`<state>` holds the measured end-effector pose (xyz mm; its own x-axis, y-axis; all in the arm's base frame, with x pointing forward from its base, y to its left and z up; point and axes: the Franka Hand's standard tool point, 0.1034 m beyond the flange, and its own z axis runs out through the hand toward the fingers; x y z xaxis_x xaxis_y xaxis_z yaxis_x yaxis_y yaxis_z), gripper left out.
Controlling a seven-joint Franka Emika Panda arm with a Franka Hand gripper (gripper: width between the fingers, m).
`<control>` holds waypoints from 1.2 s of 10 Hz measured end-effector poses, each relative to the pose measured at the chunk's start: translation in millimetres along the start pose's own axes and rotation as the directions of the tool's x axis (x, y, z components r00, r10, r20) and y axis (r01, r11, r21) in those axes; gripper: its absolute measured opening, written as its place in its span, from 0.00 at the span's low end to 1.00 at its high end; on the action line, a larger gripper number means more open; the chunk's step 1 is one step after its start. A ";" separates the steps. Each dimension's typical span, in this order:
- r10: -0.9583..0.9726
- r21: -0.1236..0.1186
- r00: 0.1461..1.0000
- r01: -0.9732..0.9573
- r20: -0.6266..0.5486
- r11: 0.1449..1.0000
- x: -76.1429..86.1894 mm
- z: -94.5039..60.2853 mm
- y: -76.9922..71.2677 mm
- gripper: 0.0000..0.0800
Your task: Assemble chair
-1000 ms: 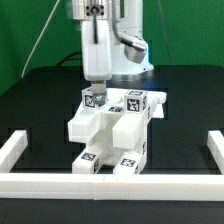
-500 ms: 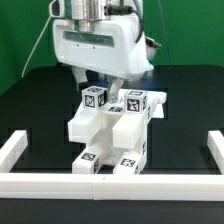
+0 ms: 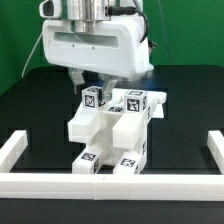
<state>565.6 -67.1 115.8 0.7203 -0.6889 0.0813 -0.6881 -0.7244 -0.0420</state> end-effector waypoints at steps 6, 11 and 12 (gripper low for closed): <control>0.282 -0.017 0.958 -0.281 0.061 0.959 -20.9 -3.2 -11.4 0.37; 0.282 -0.019 0.957 -0.282 0.065 0.959 -22.3 -2.9 -11.9 0.48; 0.282 -0.020 0.957 -0.282 0.064 0.959 -22.3 -2.6 -11.7 0.71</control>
Offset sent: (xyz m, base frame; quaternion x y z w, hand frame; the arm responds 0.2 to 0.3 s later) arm 0.0085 -0.0018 0.0003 -0.0254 0.0064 0.2200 0.9751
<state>557.4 -43.1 117.1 0.5007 -0.8656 0.0017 -0.8648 -0.5003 -0.0433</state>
